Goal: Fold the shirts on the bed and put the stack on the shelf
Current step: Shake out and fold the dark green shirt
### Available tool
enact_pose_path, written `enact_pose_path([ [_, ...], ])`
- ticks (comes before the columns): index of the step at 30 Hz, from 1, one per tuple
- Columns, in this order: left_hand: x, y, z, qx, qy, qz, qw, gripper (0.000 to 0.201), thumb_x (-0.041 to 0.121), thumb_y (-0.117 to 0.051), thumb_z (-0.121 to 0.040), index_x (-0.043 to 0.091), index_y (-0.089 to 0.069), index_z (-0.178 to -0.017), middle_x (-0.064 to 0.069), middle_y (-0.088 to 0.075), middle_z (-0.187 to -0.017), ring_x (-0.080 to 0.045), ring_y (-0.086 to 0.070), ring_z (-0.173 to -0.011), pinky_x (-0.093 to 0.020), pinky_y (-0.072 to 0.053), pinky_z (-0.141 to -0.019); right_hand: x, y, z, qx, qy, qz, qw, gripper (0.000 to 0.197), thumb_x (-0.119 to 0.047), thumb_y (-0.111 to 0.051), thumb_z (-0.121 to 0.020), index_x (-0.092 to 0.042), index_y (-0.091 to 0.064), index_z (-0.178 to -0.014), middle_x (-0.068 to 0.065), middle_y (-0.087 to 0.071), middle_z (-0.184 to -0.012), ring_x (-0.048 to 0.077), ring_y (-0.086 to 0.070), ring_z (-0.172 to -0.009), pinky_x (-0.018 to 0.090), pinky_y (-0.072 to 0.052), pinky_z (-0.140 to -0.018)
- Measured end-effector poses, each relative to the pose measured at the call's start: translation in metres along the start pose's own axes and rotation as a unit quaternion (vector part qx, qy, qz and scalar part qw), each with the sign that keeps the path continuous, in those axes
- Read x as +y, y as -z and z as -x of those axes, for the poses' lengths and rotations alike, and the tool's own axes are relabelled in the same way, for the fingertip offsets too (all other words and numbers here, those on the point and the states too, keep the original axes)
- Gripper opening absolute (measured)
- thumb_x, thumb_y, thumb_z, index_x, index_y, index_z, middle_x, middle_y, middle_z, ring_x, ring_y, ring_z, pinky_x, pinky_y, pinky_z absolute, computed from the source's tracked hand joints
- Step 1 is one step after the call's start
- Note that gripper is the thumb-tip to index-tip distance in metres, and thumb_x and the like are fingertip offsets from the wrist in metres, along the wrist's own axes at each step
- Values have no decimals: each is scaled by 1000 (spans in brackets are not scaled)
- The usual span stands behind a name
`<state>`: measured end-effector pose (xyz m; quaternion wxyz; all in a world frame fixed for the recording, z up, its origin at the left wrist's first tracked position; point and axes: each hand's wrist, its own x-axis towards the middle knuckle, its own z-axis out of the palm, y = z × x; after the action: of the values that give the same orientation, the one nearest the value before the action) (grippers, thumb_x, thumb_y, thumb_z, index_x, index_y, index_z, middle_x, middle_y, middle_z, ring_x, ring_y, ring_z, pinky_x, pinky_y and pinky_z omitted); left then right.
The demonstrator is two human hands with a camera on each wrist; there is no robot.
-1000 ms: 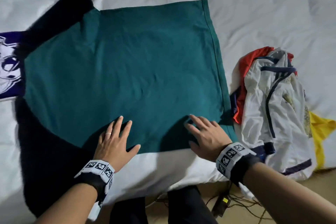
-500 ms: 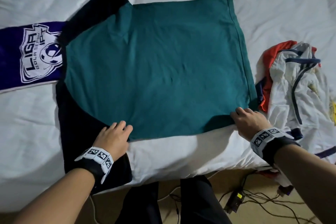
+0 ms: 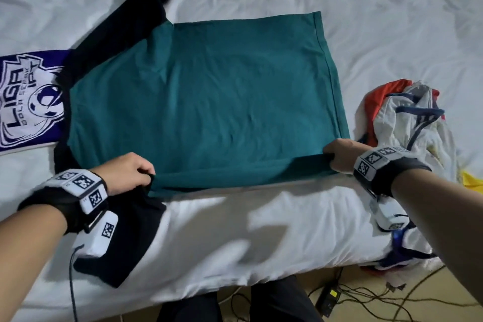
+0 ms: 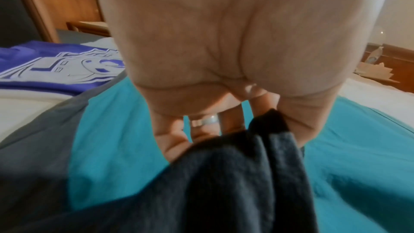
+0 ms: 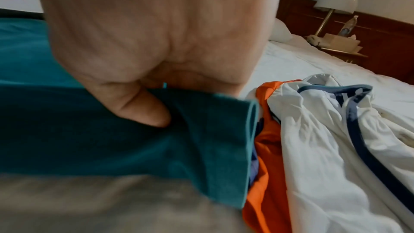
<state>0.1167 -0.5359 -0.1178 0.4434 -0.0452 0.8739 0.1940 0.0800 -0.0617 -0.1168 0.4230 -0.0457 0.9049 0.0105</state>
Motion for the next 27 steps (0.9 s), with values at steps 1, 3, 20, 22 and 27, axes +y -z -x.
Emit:
enact_pose_path([
  [1, 5, 8, -6, -4, 4, 3, 1000, 25, 16, -68, -76, 35, -70, -60, 5, -67, -61, -15, -58, -62, -27, -43, -62, 3, 7, -6, 10, -3, -12, 1000, 19, -4, -50, -81, -21, -56, -73, 7, -58, -78, 28, -57, -80, 32, -51, -73],
  [3, 15, 21, -19, 32, 19, 11, 999, 25, 17, -67, -78, 31, -69, -58, 6, -65, -60, -19, -60, -68, -27, -41, -63, 8, 23, -19, 29, -9, -26, 999, 19, -3, -50, -80, -19, -57, -74, 7, -56, -74, 30, -57, -80, 35, -52, -74],
  [20, 31, 42, -131, 365, 99, -52, 924, 26, 25, -48, -88, 24, -72, -98, -14, -60, -103, -40, -55, -103, -56, -29, -96, 28, 94, -146, 159, -72, -48, 983, 22, -8, -50, -82, -18, -67, -91, 12, -61, -86, 33, -58, -78, 36, -52, -71],
  [22, 29, 43, -138, 377, 98, -54, 919, 22, 22, -51, -91, 23, -72, -100, -16, -59, -105, -41, -53, -106, -58, -27, -99, 26, 97, -152, 163, -83, -47, 982, 24, -9, -51, -83, -19, -68, -96, 10, -57, -85, 32, -55, -77, 36, -52, -73],
  [27, 29, 46, -146, 403, 89, -56, 909, 20, 22, -52, -95, 23, -69, -106, -17, -56, -110, -41, -48, -113, -62, -24, -102, 23, 97, -159, 177, -110, -31, 977, 24, -12, -52, -85, -18, -68, -101, 11, -57, -87, 32, -55, -78, 39, -53, -76],
])
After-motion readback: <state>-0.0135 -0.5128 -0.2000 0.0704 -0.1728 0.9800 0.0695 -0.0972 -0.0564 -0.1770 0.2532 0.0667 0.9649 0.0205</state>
